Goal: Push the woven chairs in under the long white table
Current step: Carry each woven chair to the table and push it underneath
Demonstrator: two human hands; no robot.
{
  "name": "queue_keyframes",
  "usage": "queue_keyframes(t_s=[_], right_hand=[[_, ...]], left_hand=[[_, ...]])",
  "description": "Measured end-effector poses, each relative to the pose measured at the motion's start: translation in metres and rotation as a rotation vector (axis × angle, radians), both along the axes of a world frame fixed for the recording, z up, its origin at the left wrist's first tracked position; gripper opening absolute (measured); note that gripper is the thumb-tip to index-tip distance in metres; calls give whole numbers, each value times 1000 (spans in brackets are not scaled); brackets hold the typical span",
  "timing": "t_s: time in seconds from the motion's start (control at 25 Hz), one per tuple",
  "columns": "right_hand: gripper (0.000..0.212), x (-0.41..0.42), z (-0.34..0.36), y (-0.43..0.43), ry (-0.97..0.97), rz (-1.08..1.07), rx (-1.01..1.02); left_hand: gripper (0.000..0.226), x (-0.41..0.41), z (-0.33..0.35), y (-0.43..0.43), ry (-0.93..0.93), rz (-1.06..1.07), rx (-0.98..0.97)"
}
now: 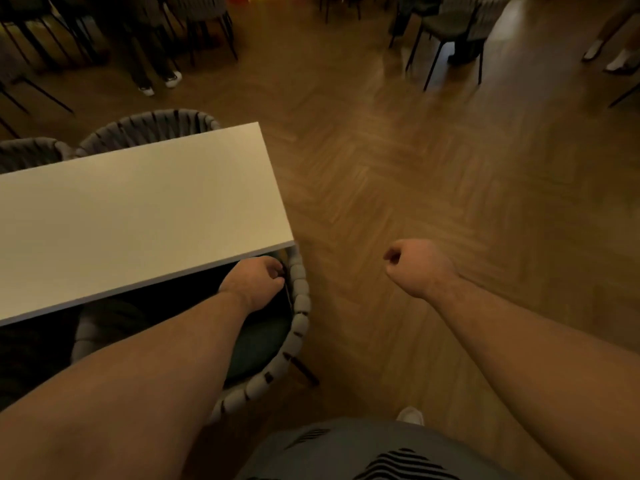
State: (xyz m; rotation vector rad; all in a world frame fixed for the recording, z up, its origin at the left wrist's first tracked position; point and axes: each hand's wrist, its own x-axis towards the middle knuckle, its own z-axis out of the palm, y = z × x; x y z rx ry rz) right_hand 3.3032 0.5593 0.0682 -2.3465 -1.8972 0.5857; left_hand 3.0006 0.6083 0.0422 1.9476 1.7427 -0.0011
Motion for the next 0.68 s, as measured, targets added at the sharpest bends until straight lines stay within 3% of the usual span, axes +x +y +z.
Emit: queue_keyframes(t_s=[0.24, 0.68], right_hand=[[30, 90, 37, 63, -28, 98, -13], [35, 67, 27, 266, -44, 320, -43]], left_hand=[[33, 105, 20, 36, -136, 174, 87], [37, 97, -5, 204, -189, 484, 117]])
